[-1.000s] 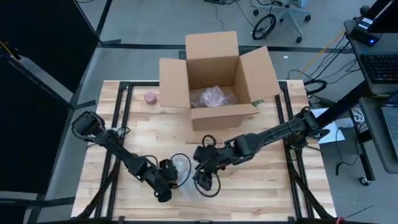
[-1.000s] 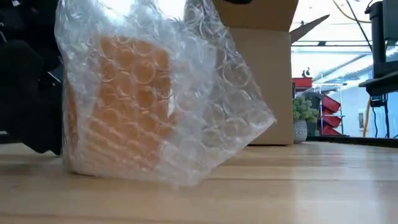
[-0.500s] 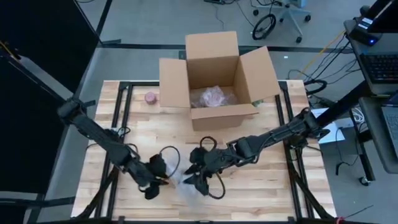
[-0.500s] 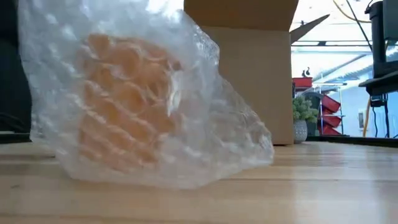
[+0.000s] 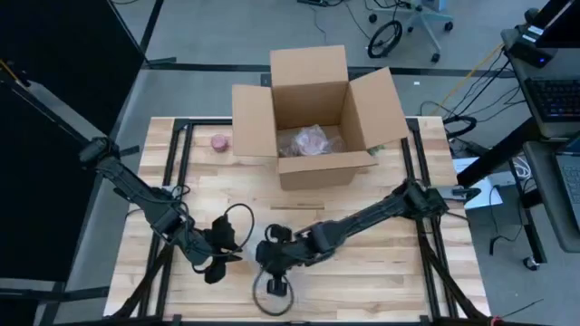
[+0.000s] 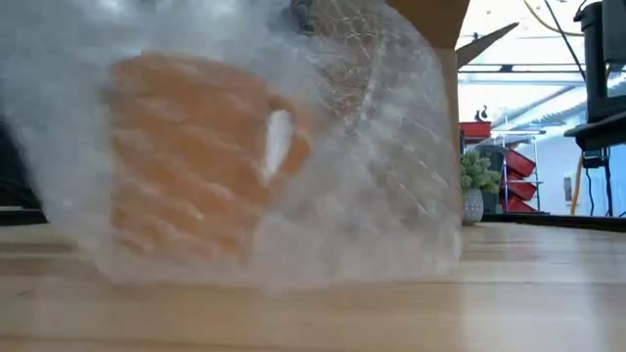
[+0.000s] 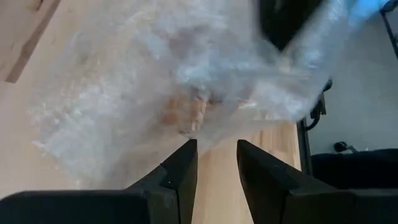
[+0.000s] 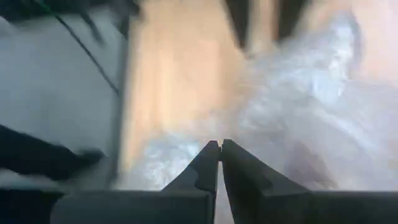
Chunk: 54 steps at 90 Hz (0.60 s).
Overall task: Wrap mug
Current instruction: Wrap the orange cup with the bubble wrap
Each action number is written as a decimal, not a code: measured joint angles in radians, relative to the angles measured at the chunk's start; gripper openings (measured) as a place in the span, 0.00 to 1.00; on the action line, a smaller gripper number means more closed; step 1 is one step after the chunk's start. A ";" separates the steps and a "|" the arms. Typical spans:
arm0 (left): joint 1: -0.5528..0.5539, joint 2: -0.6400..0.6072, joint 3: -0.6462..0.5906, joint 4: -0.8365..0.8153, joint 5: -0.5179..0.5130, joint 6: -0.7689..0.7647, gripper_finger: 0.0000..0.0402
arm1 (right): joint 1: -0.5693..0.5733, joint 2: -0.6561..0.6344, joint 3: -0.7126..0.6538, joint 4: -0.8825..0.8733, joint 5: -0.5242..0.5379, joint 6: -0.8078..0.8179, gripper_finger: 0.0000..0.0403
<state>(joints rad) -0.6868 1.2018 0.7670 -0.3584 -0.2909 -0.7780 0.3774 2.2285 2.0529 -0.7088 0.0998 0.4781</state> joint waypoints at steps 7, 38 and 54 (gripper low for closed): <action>-0.001 0.000 0.000 0.002 0.002 0.000 0.25 | -0.010 0.026 0.074 -0.131 0.001 -0.004 0.00; -0.001 0.000 0.000 0.012 0.020 0.000 0.25 | -0.032 0.133 0.107 -0.178 -0.071 0.009 0.00; -0.001 0.000 0.000 0.012 0.027 -0.022 0.25 | -0.032 0.203 0.113 -0.150 -0.091 0.039 0.00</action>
<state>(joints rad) -0.6876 1.2018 0.7666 -0.3466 -0.2642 -0.7998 0.3451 2.4319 2.1661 -0.8591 0.0085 0.5166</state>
